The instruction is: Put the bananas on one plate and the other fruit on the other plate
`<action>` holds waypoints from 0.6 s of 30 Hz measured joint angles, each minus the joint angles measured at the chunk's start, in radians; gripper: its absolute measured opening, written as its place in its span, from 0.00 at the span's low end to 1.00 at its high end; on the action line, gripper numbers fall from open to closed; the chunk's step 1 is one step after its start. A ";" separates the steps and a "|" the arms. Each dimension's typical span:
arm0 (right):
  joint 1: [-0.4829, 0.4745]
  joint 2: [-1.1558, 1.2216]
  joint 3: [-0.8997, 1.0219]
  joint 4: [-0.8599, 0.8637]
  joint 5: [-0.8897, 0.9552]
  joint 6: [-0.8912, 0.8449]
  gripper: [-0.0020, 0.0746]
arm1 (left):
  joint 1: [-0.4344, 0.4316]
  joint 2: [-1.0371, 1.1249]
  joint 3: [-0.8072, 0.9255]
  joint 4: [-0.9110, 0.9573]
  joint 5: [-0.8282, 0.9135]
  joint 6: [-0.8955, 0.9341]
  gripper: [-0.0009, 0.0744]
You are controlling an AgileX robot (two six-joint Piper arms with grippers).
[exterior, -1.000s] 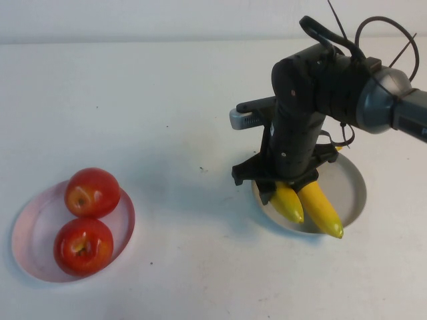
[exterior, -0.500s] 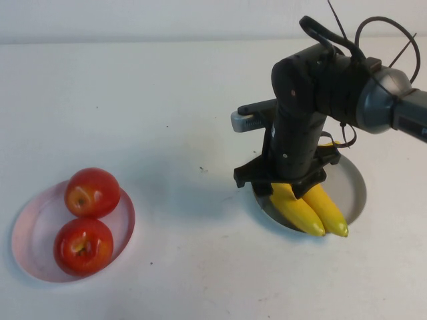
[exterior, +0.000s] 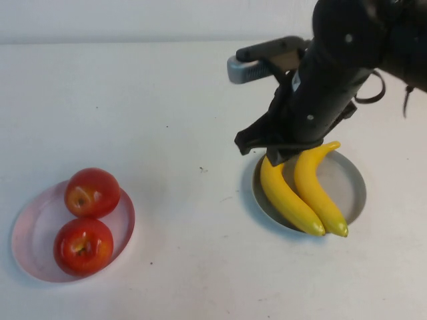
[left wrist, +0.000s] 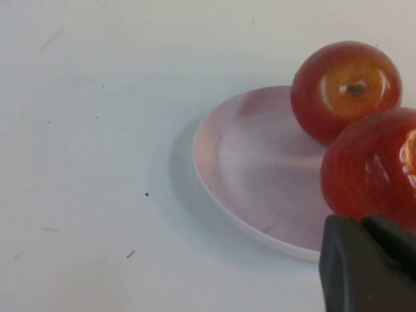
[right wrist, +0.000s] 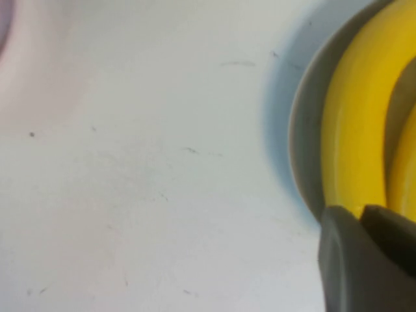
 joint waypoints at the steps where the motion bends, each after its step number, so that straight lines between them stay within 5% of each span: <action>1: 0.000 -0.027 0.000 0.000 0.002 -0.008 0.06 | 0.000 0.000 0.000 0.000 0.000 0.000 0.01; 18: 0.000 -0.567 0.360 0.000 0.026 -0.068 0.01 | 0.000 0.000 0.000 0.000 0.000 0.000 0.01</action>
